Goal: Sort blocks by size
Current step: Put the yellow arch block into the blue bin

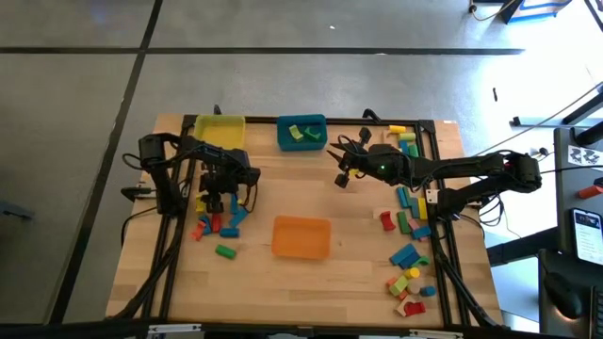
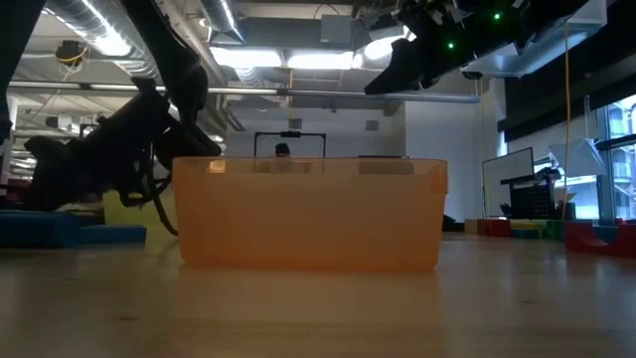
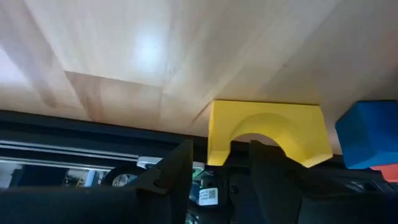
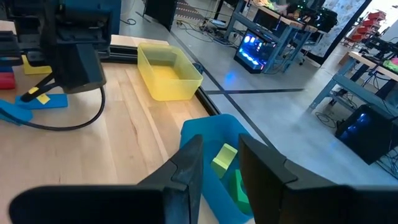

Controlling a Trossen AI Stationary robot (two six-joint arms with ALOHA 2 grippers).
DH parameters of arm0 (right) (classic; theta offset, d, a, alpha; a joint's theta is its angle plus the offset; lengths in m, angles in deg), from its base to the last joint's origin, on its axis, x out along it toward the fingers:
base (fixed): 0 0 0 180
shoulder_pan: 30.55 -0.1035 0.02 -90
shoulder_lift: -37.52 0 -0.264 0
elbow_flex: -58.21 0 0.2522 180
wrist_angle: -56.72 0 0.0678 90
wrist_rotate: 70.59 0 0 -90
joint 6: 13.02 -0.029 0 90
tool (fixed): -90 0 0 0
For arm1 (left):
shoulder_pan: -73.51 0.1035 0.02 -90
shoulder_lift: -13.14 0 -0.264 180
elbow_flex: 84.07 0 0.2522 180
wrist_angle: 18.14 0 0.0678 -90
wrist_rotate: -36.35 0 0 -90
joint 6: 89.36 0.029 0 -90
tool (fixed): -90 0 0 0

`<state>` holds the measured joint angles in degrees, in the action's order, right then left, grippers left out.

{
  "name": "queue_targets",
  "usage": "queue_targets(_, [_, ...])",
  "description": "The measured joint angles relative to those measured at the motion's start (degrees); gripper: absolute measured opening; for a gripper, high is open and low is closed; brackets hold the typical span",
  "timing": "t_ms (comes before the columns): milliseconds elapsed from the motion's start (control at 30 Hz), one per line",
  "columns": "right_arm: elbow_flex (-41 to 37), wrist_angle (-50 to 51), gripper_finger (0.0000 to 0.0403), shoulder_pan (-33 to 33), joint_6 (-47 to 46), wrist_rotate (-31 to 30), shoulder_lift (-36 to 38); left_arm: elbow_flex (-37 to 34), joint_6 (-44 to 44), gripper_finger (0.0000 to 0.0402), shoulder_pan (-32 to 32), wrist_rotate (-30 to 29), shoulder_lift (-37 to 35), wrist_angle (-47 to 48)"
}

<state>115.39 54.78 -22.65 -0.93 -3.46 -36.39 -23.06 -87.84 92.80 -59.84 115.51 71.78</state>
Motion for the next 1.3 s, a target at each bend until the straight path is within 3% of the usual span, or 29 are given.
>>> queue_targets(500, [0.0,0.4,0.0099,0.0,0.0,0.0,0.0,0.0,0.2,0.0138,4.1,0.0,3.6,-0.1])
queue_targets(733, [0.0,0.4,0.0099,0.0,0.0,0.0,0.0,0.0,3.1,0.0103,4.1,4.0,4.7,-2.1])
queue_targets(1067, [0.0,0.4,0.0099,0.0,0.0,0.0,0.0,0.0,5.4,0.0027,4.8,4.4,4.7,-1.9])
queue_targets(1300, [0.0,0.4,0.0099,0.0,0.0,0.0,0.0,1.9,6.4,0.0034,4.8,4.0,4.2,-0.3])
